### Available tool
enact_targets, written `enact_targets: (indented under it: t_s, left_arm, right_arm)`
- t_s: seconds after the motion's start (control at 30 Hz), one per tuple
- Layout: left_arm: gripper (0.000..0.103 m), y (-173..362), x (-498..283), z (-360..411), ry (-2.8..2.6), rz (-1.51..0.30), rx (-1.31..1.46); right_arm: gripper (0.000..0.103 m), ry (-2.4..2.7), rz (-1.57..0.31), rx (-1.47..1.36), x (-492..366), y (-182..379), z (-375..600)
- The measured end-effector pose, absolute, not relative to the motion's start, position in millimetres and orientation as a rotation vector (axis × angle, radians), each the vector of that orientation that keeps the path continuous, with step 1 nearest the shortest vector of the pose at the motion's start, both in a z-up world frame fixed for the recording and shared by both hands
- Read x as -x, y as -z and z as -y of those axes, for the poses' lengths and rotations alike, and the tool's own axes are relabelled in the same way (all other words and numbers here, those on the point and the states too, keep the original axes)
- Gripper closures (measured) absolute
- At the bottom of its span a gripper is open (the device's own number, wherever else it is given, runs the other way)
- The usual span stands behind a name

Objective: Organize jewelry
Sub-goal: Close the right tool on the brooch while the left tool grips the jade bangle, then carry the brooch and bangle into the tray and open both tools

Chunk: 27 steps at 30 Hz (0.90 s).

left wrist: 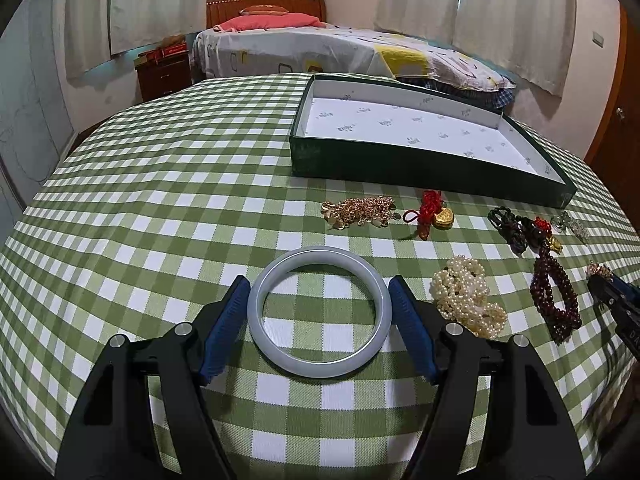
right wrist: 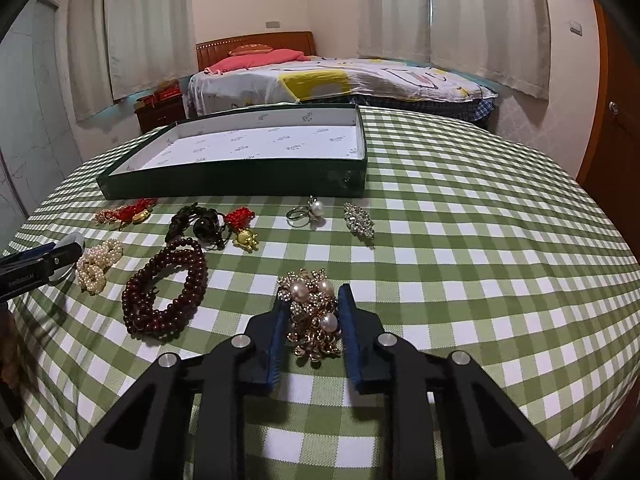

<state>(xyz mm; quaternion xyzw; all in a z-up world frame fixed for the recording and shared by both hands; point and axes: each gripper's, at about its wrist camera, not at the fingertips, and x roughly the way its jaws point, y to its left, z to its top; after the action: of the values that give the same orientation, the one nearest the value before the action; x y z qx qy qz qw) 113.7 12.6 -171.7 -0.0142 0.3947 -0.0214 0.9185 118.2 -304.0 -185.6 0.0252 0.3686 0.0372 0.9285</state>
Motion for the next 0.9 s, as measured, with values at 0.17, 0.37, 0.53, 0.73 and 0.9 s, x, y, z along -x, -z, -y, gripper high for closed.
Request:
enact_targets:
  t_s: [0.17, 0.37, 0.53, 0.73, 0.9]
  left_arm:
    - [0.034, 171.3, -113.9, -14.4, 0.040, -0.811, 0.038]
    - [0.034, 168.4, -112.9, -15.2, 0.039, -0.800, 0.035]
    - [0.034, 163.8, -114.5, -15.1, 0.037, -0.787, 0.034]
    - [0.034, 148.9, -118.4, -13.7, 0.047, -0.760, 0.047]
    - [0.034, 127.7, -130.7, -6.0, 0.068, -0.720, 0.044]
  right_arm:
    - [0.078, -0.073, -0.749, -0.051, -116.5, 184.7, 304.6]
    - [0.078, -0.072, -0.743, -0.054, -115.8, 183.2, 305.3]
    - [0.078, -0.075, -0.726, -0.057, -116.2, 176.3, 305.0]
    - [0.078, -0.092, -0.690, -0.063, -122.4, 160.1, 302.4]
    - [0.078, -0.109, -0.644, -0.061, -140.0, 139.9, 298.4]
